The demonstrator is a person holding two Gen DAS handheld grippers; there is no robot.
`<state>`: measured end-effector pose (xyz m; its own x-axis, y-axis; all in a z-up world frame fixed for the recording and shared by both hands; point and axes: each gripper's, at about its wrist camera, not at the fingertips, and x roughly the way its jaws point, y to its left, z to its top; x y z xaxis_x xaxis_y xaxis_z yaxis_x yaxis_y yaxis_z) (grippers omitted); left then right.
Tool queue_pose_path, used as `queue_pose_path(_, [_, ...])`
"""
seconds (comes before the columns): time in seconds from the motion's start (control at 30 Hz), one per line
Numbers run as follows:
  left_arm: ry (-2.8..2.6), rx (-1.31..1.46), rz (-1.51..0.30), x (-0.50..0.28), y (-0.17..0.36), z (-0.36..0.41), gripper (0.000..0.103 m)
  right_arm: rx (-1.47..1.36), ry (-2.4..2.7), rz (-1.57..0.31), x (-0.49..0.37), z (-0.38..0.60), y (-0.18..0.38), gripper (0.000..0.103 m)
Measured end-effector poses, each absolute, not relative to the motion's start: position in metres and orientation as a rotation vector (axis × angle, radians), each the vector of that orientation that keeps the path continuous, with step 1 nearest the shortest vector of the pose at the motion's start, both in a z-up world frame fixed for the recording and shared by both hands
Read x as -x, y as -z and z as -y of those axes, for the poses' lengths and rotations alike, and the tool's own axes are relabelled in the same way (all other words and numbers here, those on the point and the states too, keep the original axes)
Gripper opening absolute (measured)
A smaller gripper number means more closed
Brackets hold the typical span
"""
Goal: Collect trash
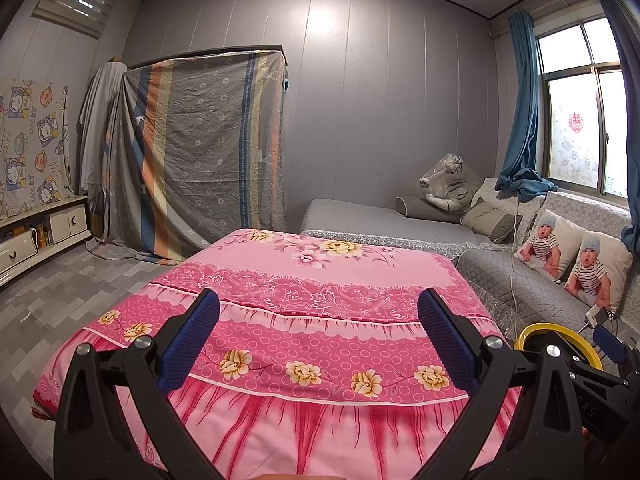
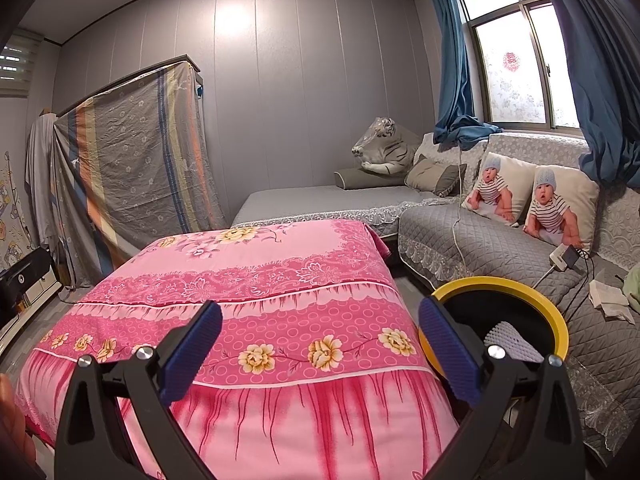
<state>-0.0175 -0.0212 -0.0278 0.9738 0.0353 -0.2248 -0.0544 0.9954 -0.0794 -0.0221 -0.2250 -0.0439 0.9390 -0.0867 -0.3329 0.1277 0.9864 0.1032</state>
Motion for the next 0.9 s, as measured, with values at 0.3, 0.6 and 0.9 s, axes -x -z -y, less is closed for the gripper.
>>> queue_pose_path(0.3, [-0.038, 0.090, -0.221, 0.0173, 0.0281, 0.0216, 0.095, -0.124, 0.109, -0.335, 0.0218, 0.2247, 0.0436, 0.095])
queue_pose_path(0.6, [-0.029, 0.091, -0.203, 0.0189, 0.0218, 0.0218, 0.095, -0.124, 0.108, -0.338, 0.0228, 0.2253, 0.0444, 0.095])
queue_pose_path(0.9, [-0.005, 0.108, -0.220, 0.0171, 0.0210, 0.0191, 0.095, -0.125, 0.108, -0.338, 0.0234, 0.2256, 0.0445, 0.095])
